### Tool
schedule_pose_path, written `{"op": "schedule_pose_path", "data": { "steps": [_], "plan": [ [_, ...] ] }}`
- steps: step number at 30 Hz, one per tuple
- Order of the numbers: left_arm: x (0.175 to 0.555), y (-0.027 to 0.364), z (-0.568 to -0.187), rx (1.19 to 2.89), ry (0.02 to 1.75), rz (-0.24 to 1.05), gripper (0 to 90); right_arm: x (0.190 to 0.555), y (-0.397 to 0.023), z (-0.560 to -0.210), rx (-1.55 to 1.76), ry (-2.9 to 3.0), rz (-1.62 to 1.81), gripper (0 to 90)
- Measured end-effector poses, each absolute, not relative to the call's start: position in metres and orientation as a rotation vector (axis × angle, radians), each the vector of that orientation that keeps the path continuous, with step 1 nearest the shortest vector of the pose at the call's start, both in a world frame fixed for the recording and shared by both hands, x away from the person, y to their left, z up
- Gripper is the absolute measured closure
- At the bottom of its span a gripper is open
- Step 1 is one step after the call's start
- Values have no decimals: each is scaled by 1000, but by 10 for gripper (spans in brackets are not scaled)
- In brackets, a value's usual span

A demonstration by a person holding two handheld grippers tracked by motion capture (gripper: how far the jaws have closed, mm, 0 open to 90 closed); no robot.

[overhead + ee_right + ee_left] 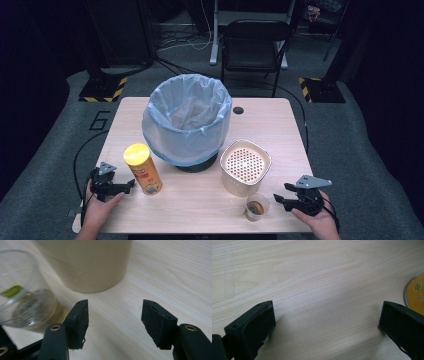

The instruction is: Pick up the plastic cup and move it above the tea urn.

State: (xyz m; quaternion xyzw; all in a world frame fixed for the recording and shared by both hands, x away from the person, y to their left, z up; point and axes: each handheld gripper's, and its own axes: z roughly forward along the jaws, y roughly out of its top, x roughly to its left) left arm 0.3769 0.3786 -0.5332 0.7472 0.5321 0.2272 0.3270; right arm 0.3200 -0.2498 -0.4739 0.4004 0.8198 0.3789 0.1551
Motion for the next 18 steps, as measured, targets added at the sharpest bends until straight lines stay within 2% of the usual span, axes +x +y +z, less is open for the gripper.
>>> {"op": "schedule_pose_path", "data": {
  "steps": [10, 18],
  "plan": [
    [377, 378, -533, 1957, 1396, 593, 4, 299, -242, -467, 1026, 2438, 1160, 318],
    [377, 378, -533, 1952, 1395, 594, 4, 292, -229, -485, 946, 2547, 1170, 260]
  ]
}}
